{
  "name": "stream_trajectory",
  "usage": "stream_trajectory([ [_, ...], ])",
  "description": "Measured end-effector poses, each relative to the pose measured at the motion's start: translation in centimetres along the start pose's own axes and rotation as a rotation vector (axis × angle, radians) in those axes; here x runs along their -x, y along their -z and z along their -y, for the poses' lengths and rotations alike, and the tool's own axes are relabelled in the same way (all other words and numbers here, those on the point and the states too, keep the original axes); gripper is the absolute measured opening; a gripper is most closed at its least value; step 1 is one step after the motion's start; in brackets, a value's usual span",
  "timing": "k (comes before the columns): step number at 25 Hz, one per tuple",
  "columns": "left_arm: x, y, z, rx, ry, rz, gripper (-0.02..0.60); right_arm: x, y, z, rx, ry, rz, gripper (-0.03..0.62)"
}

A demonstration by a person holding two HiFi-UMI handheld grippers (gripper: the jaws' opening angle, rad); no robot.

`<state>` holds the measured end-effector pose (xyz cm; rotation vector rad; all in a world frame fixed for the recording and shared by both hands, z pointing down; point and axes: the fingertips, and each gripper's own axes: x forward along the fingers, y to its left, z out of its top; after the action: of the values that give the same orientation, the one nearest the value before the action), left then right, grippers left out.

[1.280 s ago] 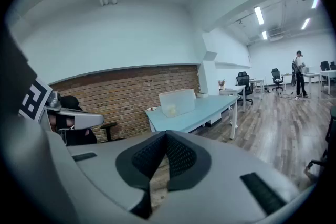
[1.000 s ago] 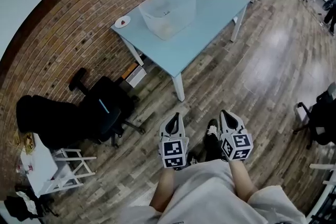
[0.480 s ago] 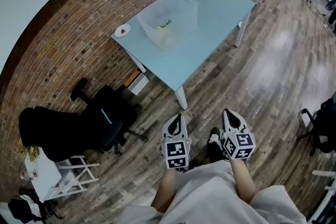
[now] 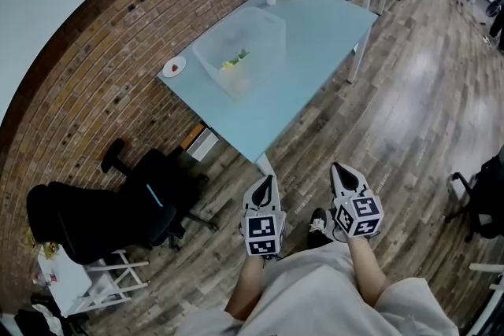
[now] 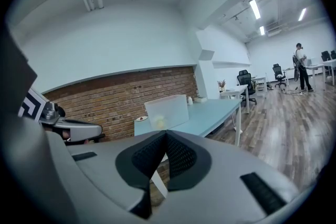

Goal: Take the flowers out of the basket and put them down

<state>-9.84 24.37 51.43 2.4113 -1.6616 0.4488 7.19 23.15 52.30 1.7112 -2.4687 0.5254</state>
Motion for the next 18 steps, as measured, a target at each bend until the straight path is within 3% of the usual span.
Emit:
stream_trajectory([
  [13,-7.6,-2.0,0.9,0.007,-0.115,-0.037,0.021,-3.9,-1.7,6.8,0.018,-0.087,-0.037,0.018],
  [18,-8.6,-2.4,1.5,-0.003,-0.159,-0.044,0.021,-4.4,-1.4,9.6,-0.023,-0.100,-0.037,0.018],
])
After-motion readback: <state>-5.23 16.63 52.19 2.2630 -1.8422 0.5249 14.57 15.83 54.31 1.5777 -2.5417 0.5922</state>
